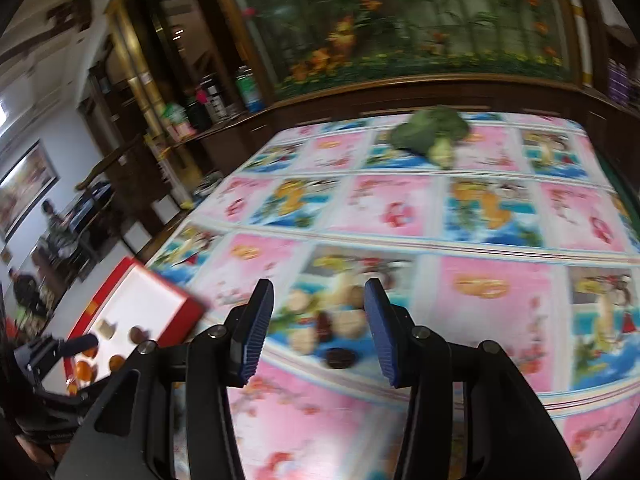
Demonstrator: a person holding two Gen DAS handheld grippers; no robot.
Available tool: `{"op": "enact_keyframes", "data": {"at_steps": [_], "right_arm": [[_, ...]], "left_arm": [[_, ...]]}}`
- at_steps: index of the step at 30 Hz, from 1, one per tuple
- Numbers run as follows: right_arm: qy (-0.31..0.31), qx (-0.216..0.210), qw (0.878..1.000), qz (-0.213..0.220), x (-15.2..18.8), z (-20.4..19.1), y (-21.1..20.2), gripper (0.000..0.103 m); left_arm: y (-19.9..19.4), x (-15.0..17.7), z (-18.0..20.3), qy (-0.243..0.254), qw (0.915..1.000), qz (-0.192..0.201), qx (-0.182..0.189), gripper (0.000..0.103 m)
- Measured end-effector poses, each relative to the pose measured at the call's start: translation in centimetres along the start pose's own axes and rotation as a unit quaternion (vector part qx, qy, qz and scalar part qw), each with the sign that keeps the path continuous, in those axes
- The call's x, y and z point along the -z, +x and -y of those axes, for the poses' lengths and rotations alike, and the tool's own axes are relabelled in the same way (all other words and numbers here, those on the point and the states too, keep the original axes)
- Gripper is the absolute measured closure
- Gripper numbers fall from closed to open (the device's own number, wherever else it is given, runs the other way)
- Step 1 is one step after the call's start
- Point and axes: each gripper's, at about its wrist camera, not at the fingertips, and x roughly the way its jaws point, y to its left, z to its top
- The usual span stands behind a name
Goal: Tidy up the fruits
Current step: 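Carry the nut and cake to the white tray and open both tools, then grasp a red date with the right tool while the left tool closes on a dark date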
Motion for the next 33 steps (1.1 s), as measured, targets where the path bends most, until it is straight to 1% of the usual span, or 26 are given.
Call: {"op": "enact_keyframes", "data": {"at_steps": [4, 7, 12, 15, 18, 21, 24, 26, 27, 30, 31, 32, 33], "right_arm": [[0.048, 0.01, 0.999, -0.002, -0.8, 3.3, -0.8, 0.054], [0.056, 0.021, 0.998, -0.01, -0.7, 4.2, -0.7, 0.054], [0.049, 0.015, 0.998, -0.044, -0.4, 4.1, 0.2, 0.054], [0.038, 0.023, 0.997, -0.061, 0.0, 3.9, 1.0, 0.054], [0.048, 0.018, 0.995, -0.086, 0.4, 4.3, 2.2, 0.054], [0.057, 0.011, 0.991, -0.117, 0.9, 4.8, 3.5, 0.054], [0.056, 0.008, 0.989, -0.133, 1.3, 4.8, 4.6, 0.059], [0.045, 0.012, 0.989, -0.141, 1.5, 4.4, 5.2, 0.065], [0.041, 0.013, 0.988, -0.145, 1.6, 4.3, 5.5, 0.066], [0.023, 0.03, 0.988, -0.15, 1.8, 3.8, 6.3, 0.069], [0.018, 0.033, 0.987, -0.154, 1.9, 3.7, 6.6, 0.071], [0.011, 0.039, 0.986, -0.162, 2.1, 3.6, 7.0, 0.076], [0.0, 0.046, 0.987, -0.156, 2.2, 3.4, 6.9, 0.079]], "left_arm": [[0.6, -0.1, 1.7, 0.015, 0.9999, -0.006, 0.005, 0.024], [1.1, -0.1, 2.8, 0.025, 0.9996, -0.012, 0.013, 0.024], [2.2, 0.1, 4.0, 0.034, 0.9987, -0.025, 0.029, 0.024], [2.6, 0.3, 4.4, 0.037, 0.9982, -0.03, 0.036, 0.024], [3.1, 0.4, 4.6, 0.037, 0.9978, -0.037, 0.041, 0.024], [3.6, 0.2, 5.2, 0.039, 0.9968, -0.043, 0.055, 0.024], [3.8, -0.1, 6.2, 0.047, 0.9957, -0.044, 0.067, 0.024], [4.0, -0.4, 7.1, 0.057, 0.9947, -0.044, 0.074, 0.024], [4.0, -0.5, 7.5, 0.06, 0.9942, -0.044, 0.078, 0.024], [4.2, -0.7, 8.3, 0.064, 0.9928, -0.046, 0.09, 0.024], [4.3, -0.8, 8.6, 0.066, 0.9924, -0.047, 0.093, 0.024], [4.3, -0.9, 8.8, 0.067, 0.9922, -0.046, 0.094, 0.024], [4.4, -1.1, 9.1, 0.069, 0.992, -0.047, 0.095, 0.024]]}}
